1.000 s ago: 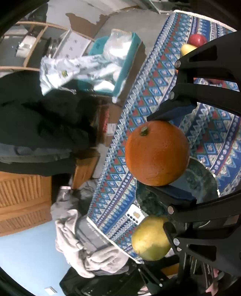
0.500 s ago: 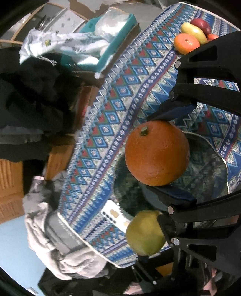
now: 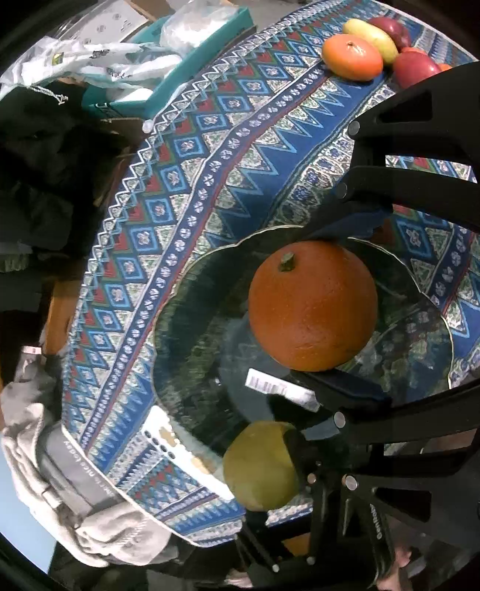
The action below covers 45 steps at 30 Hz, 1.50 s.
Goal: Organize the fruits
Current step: 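Lower the pear and orange into the bowl and open both grippers, then withdraw both tools from the bowl back toward the fruit cluster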
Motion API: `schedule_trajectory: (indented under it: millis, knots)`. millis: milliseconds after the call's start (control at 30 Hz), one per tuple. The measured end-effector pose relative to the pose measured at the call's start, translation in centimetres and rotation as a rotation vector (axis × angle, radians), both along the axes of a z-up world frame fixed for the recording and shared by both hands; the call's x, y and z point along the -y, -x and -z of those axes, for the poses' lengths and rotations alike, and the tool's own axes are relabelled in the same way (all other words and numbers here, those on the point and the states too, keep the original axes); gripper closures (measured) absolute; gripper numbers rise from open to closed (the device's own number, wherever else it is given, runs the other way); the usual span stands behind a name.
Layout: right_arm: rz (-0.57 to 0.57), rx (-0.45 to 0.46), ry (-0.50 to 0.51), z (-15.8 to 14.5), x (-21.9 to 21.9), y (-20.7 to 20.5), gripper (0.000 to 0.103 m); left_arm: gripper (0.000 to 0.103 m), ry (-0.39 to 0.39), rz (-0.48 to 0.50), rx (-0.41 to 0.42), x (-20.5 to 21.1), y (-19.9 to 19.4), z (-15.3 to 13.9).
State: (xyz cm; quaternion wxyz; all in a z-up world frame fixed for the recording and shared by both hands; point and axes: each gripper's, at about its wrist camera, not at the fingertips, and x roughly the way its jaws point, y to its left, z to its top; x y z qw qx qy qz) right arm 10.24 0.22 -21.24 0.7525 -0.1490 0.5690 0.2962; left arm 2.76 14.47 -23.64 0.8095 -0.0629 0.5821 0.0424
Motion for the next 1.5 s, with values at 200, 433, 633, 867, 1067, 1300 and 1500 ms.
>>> schedule_trajectory:
  millis: [200,433,633,867,1067,1300,1500]
  knots:
    - [-0.015,-0.011,-0.007,0.5,0.1,0.1,0.039,0.034,-0.014,0.017,-0.035,0.4,0.1,0.8]
    - [0.012,-0.060,-0.041,1.0,0.6,-0.3,0.039,0.026,-0.066,0.026,0.032,0.5,0.3,-1.3]
    - [0.016,-0.059,-0.056,0.6,0.7,0.2,0.038,0.026,-0.071,0.038,0.039,0.9,0.6,-2.3]
    - [0.056,-0.039,-0.142,-2.5,1.3,0.0,0.038,0.026,-0.093,0.068,0.063,1.9,0.7,-3.2]
    - [0.087,0.020,-0.149,-5.6,2.4,0.1,0.037,0.026,-0.073,0.080,0.103,2.8,0.9,-4.9]
    - [0.106,0.157,-0.070,-9.0,4.7,1.2,0.033,0.023,-0.050,0.114,0.159,5.0,0.9,-7.5]
    - [0.139,0.210,-0.051,-11.0,8.1,2.3,0.033,0.023,-0.031,0.151,0.195,7.2,1.0,-9.6]
